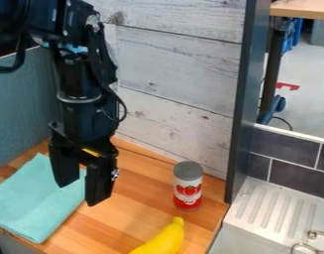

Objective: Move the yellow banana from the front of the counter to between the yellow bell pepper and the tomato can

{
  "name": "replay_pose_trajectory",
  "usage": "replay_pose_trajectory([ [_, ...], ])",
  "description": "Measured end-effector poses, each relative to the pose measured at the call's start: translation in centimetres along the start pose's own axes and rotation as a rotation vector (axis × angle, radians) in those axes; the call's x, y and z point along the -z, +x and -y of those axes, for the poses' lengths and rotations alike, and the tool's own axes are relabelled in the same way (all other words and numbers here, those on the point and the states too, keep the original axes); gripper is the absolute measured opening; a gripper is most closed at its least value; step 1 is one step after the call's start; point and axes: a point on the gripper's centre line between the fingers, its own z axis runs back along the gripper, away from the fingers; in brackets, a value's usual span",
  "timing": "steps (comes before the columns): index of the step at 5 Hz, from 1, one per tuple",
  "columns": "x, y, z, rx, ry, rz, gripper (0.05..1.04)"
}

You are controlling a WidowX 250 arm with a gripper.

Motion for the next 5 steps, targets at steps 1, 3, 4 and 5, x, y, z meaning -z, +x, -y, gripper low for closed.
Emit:
replay_pose_trajectory([
  [1, 0.5, -0.1, 0.1, 0.002, -0.008, -0.022, 1.001],
  [3, 1.7, 2.2, 3.5, 0.057, -0.023, -0.014, 1.001],
  [4, 3.0, 3.3, 4.5, 0.079, -0.022, -0.006, 1.001],
  [5, 4.4, 4.7, 5.4, 0.106, -0.009, 0.036, 1.001],
])
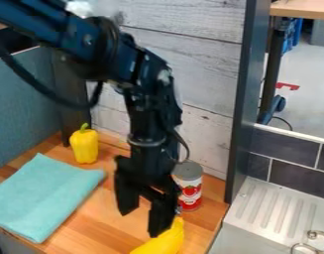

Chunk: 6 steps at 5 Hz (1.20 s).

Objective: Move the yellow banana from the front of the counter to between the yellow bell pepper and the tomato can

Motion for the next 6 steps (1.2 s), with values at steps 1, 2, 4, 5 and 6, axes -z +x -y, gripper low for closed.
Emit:
replay_pose_trajectory([
  [1, 1.4, 1.3, 0.7, 0.021, 0.014, 0.028, 1.001],
  [2, 2.8, 2.1, 0.8, 0.045, 0.024, -0.001, 1.001],
  [4, 6.0, 2.6, 0.4, 0.072, 0.026, -0.088, 1.001],
  [5, 7.0, 2.7, 0.5, 0.082, 0.012, -0.090, 0.954],
  [6, 6.9, 2.4, 0.4, 0.065, -0.005, -0.074, 0.680],
])
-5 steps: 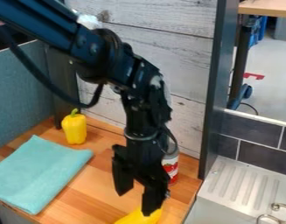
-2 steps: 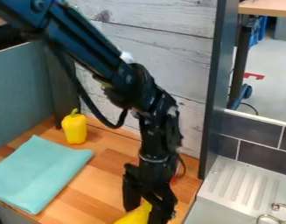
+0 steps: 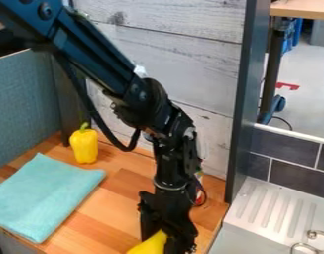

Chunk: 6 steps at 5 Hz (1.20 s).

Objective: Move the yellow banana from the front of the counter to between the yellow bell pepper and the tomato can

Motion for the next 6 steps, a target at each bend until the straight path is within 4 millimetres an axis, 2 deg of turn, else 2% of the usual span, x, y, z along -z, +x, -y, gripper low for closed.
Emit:
replay_pose_trajectory([
  [1, -2.0, -1.4, 0.7, -0.025, -0.021, 0.054, 0.612],
  [2, -5.5, -2.2, 1.1, -0.068, -0.025, 0.124, 0.612],
  [3, -8.0, -3.3, 0.9, -0.274, -0.010, 0.144, 0.612],
  [4, -10.0, -3.6, -1.1, -0.504, -0.017, 0.236, 0.612],
  [6, -9.2, -3.6, -5.9, -0.982, -0.210, 0.417, 0.612],
])
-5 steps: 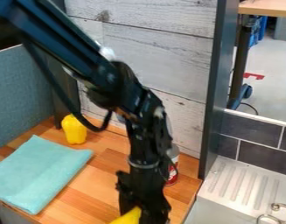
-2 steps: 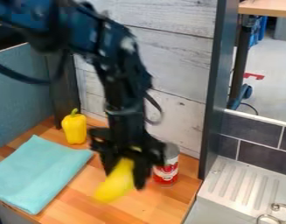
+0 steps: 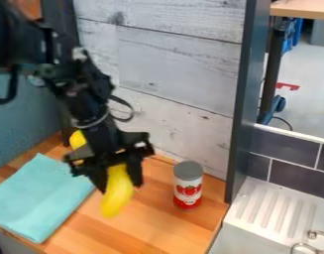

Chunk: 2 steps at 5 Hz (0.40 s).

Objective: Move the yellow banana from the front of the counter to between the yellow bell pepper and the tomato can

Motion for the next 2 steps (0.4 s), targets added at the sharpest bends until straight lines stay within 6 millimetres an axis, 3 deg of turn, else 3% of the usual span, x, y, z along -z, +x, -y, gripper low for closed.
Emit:
replay_pose_trajectory([
  [1, 1.0, 2.0, -1.0, -0.136, -0.022, 0.055, 0.612],
  [2, 2.0, 4.5, -0.3, -0.294, -0.029, 0.063, 0.612],
])
